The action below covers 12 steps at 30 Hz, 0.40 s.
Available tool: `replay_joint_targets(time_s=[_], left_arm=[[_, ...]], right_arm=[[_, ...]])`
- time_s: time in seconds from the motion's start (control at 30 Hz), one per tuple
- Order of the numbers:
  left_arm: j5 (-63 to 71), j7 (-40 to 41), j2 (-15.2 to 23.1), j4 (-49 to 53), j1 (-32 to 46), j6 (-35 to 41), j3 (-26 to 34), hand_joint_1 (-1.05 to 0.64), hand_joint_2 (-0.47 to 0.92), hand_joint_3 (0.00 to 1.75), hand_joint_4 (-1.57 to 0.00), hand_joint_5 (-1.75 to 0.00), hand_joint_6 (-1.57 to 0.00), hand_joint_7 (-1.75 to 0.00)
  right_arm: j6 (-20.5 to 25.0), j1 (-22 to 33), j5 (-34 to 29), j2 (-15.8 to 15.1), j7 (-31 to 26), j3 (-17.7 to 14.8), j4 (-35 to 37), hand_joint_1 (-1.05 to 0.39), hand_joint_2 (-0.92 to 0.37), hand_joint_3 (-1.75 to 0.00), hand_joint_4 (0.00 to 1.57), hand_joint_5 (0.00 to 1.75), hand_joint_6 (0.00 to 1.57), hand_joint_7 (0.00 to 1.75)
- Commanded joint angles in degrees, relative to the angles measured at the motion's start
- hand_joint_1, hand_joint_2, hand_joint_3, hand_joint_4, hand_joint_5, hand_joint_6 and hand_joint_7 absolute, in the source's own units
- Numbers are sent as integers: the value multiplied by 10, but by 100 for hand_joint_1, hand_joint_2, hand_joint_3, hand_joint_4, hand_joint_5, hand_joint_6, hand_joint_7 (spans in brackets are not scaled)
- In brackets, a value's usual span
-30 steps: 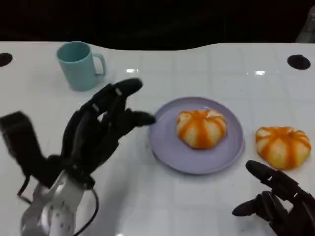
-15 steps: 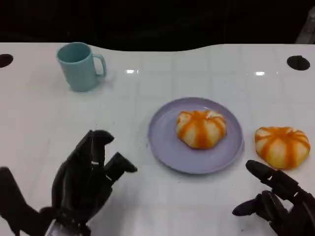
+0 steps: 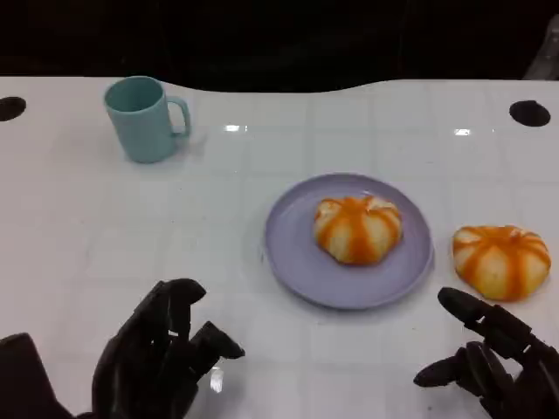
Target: Grasp the bread from the table and place it into the plate.
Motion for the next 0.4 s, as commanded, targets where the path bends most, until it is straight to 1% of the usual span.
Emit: replay_joint_targets(time_s=[0.03,0.23,0.4], left_arm=[[10,-4,12,4,-3,-15,4,-50,92,47,-76,-175,-51,-173],[18,-24,23,23,-11,-38,1,-51,92,46,-76,-175,-54,-171],[21,-30,24,30,-13,-46,0,-51,92,45,-76,-175,-55,-171]], right_arm=[[-5,2,4,-7,2,-5,-3,-74,-92,-32,72,110,102,19],[2,1,11,-8,6,-6,-3,-74,-92,-31,72,109,102,19],[2,0,10,-9,6,-6,-3,-74,-92,-31,73,109,102,19]])
